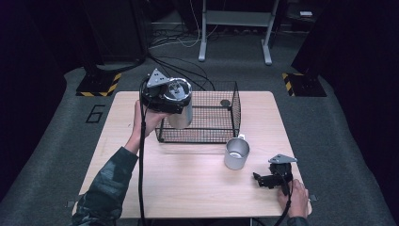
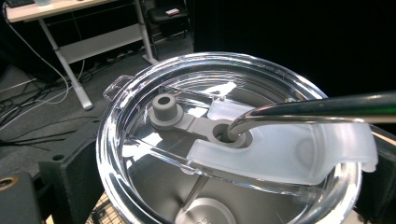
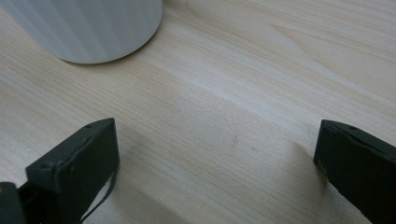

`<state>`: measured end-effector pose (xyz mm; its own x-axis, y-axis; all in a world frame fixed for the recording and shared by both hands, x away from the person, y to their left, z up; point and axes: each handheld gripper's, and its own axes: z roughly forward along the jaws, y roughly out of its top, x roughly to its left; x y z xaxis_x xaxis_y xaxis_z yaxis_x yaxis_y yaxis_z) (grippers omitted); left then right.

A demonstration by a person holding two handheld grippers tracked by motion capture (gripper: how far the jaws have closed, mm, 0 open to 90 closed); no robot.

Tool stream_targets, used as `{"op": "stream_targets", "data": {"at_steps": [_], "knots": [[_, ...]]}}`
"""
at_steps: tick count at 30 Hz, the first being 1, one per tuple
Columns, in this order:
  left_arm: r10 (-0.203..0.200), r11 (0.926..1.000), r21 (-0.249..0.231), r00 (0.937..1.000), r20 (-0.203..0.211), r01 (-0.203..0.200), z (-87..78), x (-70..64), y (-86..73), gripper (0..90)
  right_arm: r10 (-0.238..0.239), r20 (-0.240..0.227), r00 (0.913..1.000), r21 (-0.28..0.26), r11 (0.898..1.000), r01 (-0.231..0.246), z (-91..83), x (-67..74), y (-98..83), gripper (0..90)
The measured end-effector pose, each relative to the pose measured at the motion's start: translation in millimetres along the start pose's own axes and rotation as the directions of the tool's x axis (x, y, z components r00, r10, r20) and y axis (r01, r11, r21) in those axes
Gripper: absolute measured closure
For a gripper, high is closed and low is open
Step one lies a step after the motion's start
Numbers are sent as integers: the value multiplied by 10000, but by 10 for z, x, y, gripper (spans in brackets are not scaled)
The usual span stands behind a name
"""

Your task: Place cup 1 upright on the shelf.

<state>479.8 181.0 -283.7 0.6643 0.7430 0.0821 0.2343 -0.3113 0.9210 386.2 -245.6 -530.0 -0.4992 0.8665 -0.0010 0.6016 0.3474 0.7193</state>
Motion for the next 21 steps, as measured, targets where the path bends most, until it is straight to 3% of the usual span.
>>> {"op": "stream_targets", "data": {"at_steps": [21], "knots": [[-346,9992,166,9984,-450,354,287,181,30,38,1,-4,10000,20,10000,-1,-1,0,0,0]]}}
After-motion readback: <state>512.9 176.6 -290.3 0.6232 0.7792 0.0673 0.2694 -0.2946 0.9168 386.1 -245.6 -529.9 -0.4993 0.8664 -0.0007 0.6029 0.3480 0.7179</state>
